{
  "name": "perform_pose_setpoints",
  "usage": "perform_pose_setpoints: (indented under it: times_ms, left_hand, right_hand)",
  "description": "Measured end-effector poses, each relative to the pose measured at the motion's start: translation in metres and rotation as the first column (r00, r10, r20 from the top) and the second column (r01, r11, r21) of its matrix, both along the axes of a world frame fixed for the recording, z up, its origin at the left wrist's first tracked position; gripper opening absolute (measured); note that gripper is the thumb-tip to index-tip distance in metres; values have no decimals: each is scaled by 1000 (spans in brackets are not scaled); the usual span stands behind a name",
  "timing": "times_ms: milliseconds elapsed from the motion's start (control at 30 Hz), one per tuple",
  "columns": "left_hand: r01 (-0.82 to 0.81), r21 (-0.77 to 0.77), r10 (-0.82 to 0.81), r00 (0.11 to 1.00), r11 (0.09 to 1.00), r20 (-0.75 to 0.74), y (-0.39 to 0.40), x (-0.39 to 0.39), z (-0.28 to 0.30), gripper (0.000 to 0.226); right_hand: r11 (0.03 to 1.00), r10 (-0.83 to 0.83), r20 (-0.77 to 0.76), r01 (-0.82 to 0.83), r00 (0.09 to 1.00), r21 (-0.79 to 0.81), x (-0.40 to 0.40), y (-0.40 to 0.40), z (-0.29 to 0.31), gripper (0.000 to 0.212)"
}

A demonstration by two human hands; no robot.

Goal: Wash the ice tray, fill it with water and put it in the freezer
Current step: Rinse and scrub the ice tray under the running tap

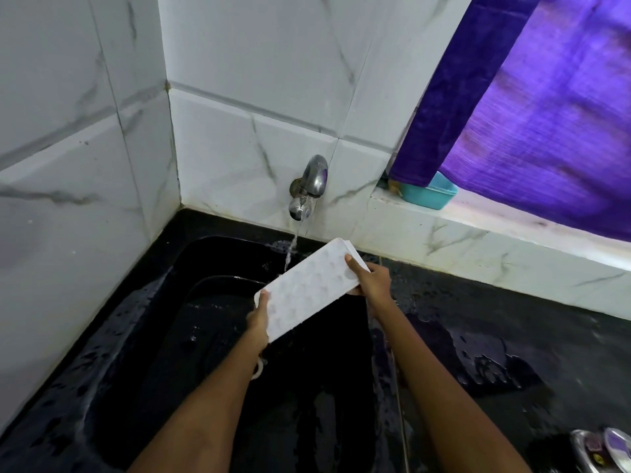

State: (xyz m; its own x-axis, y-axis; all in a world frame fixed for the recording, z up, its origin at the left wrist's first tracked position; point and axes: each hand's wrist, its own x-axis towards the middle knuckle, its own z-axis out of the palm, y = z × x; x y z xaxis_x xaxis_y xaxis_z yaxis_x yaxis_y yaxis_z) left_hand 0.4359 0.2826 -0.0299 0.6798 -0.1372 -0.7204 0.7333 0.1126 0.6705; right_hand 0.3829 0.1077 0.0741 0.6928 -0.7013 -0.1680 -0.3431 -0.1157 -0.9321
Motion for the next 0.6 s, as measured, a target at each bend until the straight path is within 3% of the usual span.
perform_pose_setpoints:
  times_ms: [100, 200, 267, 333, 367, 433, 500, 533, 600]
  left_hand:
    - [10, -7, -10, 1000, 1000, 13, 14, 12, 17, 57]
    - [-48, 30, 45, 996, 998, 75, 30, 32, 23, 64]
    - [-82, 119, 69, 991, 989, 110, 34, 38, 21, 70]
    - [-83, 203, 52, 987, 976, 155, 33, 35, 25, 72]
    - [-81, 224, 45, 986, 971, 161, 33, 33, 26, 71]
    - [-71, 240, 31, 985, 968, 168, 34, 29, 28, 68]
    - [-71, 219, 35, 986, 973, 166, 43, 27, 23, 67]
    - [-71, 200, 41, 988, 977, 151, 48, 26, 18, 68]
    - [-87, 183, 62, 988, 979, 140, 57, 24, 13, 69]
  right_hand:
    - [935, -23, -65, -2, 998, -354, 5, 7, -12, 36]
    - [790, 3, -465, -287, 885, -542, 12, 31, -37, 47]
    - [629, 61, -547, -457, 835, -629, 22, 65, -60, 51]
    - [605, 267, -607, -620, 748, -499, 30, 102, -75, 54]
    - [558, 338, -638, -693, 692, -456, 32, 117, -77, 66]
    - [399, 428, -649, -776, 629, -489, 37, 128, -76, 96]
    - [256, 496, -634, -797, 594, -547, 39, 116, -78, 95]
    - [230, 482, -632, -784, 606, -577, 43, 106, -78, 85]
    - [359, 401, -608, -728, 686, -585, 46, 85, -77, 73]
